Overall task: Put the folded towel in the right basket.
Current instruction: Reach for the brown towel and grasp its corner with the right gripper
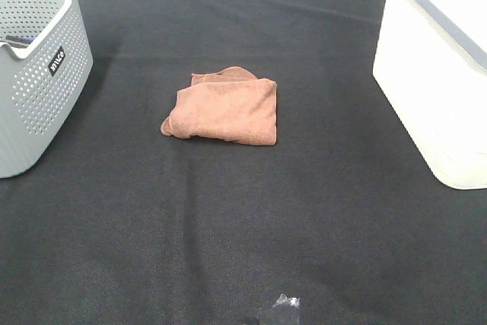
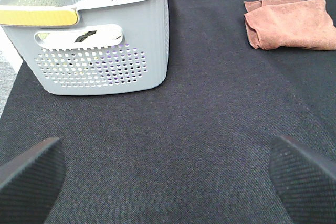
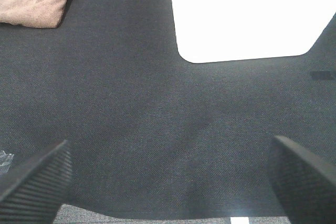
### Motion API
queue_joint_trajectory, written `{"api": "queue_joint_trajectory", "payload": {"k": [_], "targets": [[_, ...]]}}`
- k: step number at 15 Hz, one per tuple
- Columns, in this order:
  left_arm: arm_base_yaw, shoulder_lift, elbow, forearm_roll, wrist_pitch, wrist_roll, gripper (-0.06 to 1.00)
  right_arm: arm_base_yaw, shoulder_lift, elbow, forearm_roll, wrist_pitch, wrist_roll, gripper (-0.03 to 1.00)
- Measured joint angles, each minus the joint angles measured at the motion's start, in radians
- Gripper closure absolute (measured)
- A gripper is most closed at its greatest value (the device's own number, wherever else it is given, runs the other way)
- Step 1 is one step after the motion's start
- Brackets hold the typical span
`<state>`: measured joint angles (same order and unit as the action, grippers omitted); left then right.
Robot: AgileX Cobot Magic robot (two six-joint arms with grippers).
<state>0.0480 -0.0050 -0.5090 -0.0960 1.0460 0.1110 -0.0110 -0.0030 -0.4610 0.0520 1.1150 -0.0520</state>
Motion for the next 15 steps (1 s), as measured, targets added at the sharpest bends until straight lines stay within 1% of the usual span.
{"api": "queue_joint_trajectory", "payload": {"k": [15], "targets": [[0.000, 0.000, 0.000, 0.000, 0.000, 0.000, -0.03, 0.000, 0.000, 0.000, 0.000, 0.000, 0.000, -0.01]]}}
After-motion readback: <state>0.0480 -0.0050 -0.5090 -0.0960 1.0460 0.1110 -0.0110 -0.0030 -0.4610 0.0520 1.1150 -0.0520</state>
